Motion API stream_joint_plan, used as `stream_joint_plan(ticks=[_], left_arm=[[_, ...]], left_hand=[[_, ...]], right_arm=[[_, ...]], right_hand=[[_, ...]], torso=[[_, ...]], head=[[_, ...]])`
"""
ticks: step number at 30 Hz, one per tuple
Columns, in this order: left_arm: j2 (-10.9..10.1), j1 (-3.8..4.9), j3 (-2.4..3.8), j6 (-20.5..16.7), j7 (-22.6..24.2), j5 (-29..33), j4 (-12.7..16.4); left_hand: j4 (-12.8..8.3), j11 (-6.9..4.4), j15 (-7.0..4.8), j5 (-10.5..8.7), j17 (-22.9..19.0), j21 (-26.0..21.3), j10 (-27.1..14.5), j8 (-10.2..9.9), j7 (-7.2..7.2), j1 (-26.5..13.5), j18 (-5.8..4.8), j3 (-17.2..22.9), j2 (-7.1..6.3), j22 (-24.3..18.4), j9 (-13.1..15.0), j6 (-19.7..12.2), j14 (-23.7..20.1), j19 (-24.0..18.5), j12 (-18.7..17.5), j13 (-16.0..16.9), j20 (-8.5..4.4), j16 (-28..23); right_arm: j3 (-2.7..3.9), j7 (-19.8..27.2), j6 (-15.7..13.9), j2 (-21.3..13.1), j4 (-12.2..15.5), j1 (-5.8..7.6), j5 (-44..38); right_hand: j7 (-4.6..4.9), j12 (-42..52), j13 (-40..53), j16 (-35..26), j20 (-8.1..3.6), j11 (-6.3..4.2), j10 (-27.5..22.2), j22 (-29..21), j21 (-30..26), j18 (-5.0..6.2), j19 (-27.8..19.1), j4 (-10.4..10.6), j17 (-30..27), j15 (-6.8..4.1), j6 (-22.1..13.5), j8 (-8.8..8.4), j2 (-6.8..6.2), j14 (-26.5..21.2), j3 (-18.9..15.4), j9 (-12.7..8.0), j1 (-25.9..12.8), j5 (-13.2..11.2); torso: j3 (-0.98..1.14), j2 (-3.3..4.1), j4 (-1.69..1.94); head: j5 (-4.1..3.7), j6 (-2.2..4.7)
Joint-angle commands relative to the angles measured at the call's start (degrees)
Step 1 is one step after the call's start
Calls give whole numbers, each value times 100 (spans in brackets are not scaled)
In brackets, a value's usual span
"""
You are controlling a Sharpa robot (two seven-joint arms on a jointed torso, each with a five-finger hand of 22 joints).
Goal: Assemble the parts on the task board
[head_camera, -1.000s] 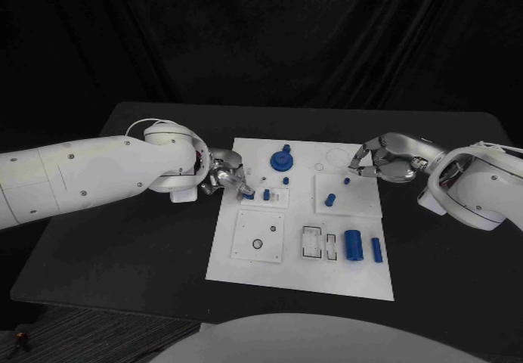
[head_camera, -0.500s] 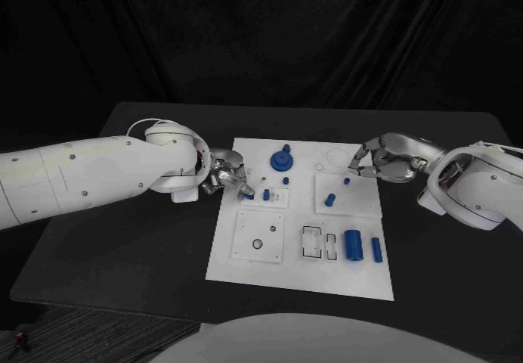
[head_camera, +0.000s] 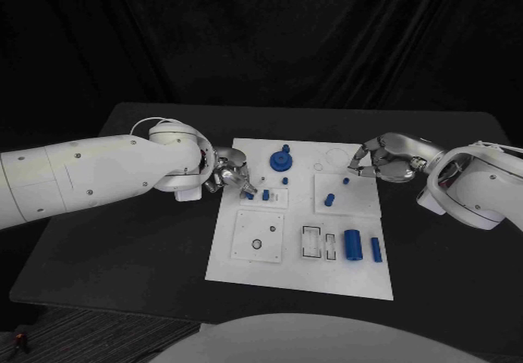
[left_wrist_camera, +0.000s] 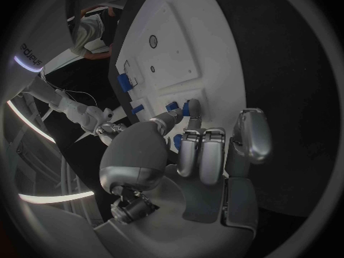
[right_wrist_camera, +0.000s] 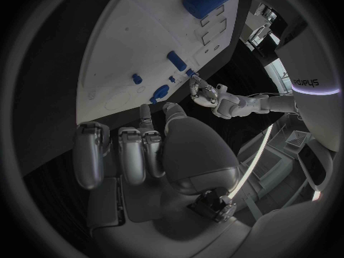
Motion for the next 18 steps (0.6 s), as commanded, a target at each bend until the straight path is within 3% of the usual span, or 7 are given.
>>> stream_joint_plan(ticks=[1, 7, 18], left_arm=[[51, -24, -21, 126, 53, -5, 17], [92, -23, -21, 212, 43, -5, -10], [94, -23, -21, 327, 31, -5, -41]], left_hand=[[32, -32, -37, -146, 1510, 26, 606, 52, -33, 1, 82, -53, 43, 934, 17, 25, 606, 55, -3, 1496, -9, 15], [80, -39, -45, -362, 1510, 37, 606, 92, -40, -1, 79, -112, 59, 938, 32, 28, 606, 69, -3, 1496, -16, 15], [107, -42, -48, -431, 1510, 35, 606, 112, -44, -6, 79, -143, 69, 937, 37, 40, 606, 72, -3, 1496, -19, 15]], right_arm=[[4, -109, 14, 0, -3, -13, -8], [4, -110, 13, 6, -9, -14, -8], [4, -115, 21, 10, -18, -32, -8]], right_hand=[[-9, -38, 1495, 15, -3, -14, 598, 1288, -39, 76, 238, -30, 1509, -1, 37, -35, 6, 607, 21, -9, 84, 22], [-9, -38, 1495, 15, -3, -13, 598, 1287, -43, 77, 236, -39, 1509, -1, 39, -37, 5, 607, 28, -11, 96, 25], [-9, -38, 1495, 15, -2, -11, 598, 1285, -48, 78, 233, -60, 1509, 0, 44, -39, 4, 607, 48, -15, 124, 32]], torso=[[-5, 2, 1], [-5, 3, 3], [-5, 1, 0]], head=[[-4, 0], [-11, 0], [-3, 0]])
